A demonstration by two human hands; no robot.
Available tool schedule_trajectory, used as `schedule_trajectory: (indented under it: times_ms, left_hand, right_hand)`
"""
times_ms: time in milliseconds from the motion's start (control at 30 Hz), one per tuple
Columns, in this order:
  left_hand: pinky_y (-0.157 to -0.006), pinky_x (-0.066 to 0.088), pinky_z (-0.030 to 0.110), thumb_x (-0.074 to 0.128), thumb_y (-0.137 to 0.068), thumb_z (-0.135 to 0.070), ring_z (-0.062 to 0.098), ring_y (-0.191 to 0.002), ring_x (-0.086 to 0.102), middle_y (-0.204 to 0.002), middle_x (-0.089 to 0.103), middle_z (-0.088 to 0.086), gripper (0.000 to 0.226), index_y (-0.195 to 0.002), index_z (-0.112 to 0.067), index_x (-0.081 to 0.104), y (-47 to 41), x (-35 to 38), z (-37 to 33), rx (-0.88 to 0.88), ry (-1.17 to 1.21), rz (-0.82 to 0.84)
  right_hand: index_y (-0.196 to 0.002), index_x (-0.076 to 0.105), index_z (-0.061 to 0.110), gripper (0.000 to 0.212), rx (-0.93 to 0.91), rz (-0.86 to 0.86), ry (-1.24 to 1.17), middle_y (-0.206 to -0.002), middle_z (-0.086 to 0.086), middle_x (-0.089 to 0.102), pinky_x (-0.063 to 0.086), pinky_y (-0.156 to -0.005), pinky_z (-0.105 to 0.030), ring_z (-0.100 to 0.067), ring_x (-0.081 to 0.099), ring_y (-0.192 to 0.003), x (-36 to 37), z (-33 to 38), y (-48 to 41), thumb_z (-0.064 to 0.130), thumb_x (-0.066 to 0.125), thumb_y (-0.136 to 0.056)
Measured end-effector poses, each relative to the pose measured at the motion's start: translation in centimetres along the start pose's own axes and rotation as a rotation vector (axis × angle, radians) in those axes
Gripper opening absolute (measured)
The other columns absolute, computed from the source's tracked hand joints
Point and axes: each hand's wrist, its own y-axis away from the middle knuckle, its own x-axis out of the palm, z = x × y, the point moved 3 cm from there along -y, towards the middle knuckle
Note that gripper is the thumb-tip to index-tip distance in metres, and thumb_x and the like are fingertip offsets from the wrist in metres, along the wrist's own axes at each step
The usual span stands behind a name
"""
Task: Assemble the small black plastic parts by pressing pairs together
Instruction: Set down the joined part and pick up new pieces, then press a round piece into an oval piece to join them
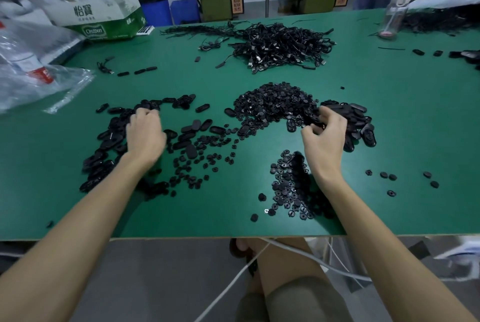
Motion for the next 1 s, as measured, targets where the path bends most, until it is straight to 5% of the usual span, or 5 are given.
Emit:
schedule_trajectory:
  times_ms: [100,233,333,600,1000]
  left_hand:
    - [-0.097,0.043,0.056,0.051,-0.093,0.015,0.048,-0.119,0.049,-0.127,0.053,0.032,0.038,-0.129,0.007,0.060,-0.7,0.6,2.3,-0.018,-0.163,0.079]
    - [-0.091,0.047,0.054,0.060,-0.098,0.006,0.043,-0.103,0.055,-0.108,0.062,0.026,0.014,-0.107,0.006,0.070,-0.9,0.9,2.7,0.061,-0.264,-0.010]
    - [-0.099,0.040,0.053,0.060,-0.100,-0.001,0.043,-0.108,0.052,-0.113,0.060,0.026,0.011,-0.104,0.005,0.068,-0.7,0.9,2.3,0.095,-0.301,-0.077]
    - [-0.080,0.051,0.027,0.053,-0.106,-0.018,0.019,-0.090,0.061,-0.112,0.062,0.010,0.016,-0.113,-0.005,0.060,2.3,0.8,-5.9,0.214,0.343,-0.011]
    - [-0.076,0.054,0.032,0.064,-0.100,-0.017,0.021,-0.079,0.071,-0.085,0.069,0.001,0.008,-0.094,-0.019,0.060,6.1,4.1,-14.2,0.205,0.845,0.082]
  right_hand:
    - [-0.131,0.059,0.015,0.033,-0.032,0.081,0.037,-0.130,0.000,0.046,0.055,-0.095,-0.032,-0.011,0.060,-0.106,0.4,0.1,0.2,0.008,0.057,-0.099]
    - [-0.125,0.064,0.017,0.028,-0.135,0.195,0.167,-0.127,0.000,0.051,0.047,-0.087,-0.010,-0.012,0.059,-0.107,1.1,0.0,0.3,0.011,0.060,-0.099]
    - [-0.135,0.062,0.019,0.035,-0.265,0.347,0.323,-0.136,0.001,0.052,0.041,-0.111,-0.034,-0.020,0.040,-0.131,2.1,-0.2,0.4,0.021,0.063,-0.100]
    - [-0.162,0.006,0.044,0.073,-0.574,0.841,0.817,-0.168,0.024,-0.007,-0.008,-0.125,-0.037,-0.008,-0.017,-0.156,4.8,-0.5,2.0,0.074,0.010,-0.095]
    - [-0.138,0.060,0.012,0.037,-0.528,0.619,0.648,-0.125,-0.006,0.053,0.047,-0.098,-0.041,-0.025,0.044,-0.121,4.1,0.5,2.2,0.027,0.058,-0.104]
